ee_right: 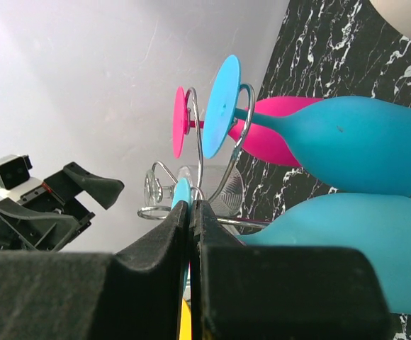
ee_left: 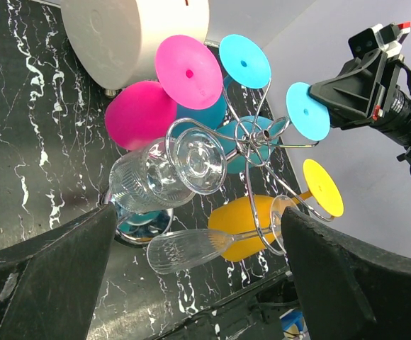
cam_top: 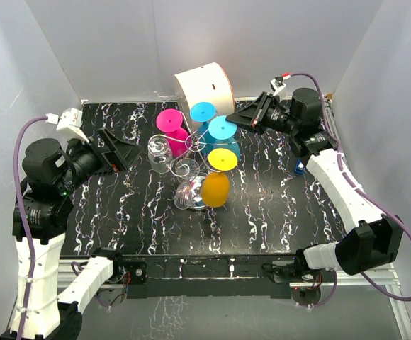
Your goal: Take the wine glass off the wine glass rack
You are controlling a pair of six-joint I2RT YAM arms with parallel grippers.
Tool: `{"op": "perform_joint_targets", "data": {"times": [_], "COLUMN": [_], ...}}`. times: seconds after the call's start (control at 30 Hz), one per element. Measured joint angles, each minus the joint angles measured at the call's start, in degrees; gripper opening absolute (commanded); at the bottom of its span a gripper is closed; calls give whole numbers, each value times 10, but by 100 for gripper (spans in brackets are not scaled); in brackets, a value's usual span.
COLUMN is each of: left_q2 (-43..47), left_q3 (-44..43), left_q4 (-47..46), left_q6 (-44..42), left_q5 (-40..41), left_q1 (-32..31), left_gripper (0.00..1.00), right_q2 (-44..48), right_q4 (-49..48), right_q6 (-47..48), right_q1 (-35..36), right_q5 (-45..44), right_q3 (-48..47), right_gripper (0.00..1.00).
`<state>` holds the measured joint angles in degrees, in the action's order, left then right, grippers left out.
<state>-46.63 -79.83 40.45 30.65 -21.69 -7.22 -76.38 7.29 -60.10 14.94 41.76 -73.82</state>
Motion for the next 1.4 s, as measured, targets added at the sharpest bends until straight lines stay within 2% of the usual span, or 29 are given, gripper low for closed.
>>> {"op": "perform_joint_targets", "data": {"times": [0.4, 0.63, 0.87, 1.07, 1.17, 1.4], "left_q2": [6, 5, 0, -19, -43, -83], "left_q3": [-21, -33, -41, -65, -91, -112], "left_q4": [22, 35, 46, 47, 34, -35], "left_q6": [-5, -11, -19, -17, -5, 61], "left_q5": [9, 14, 17, 15, 7, -46], "left_q1": [0, 0, 0, 0, 0, 0], "left_gripper": [99, 99, 99, 99, 99, 99], "right_q2": [-28, -12, 61, 159, 159, 74], "right_q4": [-39, -34, -41, -178, -258, -424], "right_q6": [-24, 10, 120, 286, 363, 439], "right_q1": [-2, -40, -66, -66, -66, -42], "right_q5": [-28, -70, -154, -188, -152, 63], "right_q3": [-23, -37, -29, 36, 32, -2], "right_gripper": [0, 0, 0, 0, 0, 0]}}
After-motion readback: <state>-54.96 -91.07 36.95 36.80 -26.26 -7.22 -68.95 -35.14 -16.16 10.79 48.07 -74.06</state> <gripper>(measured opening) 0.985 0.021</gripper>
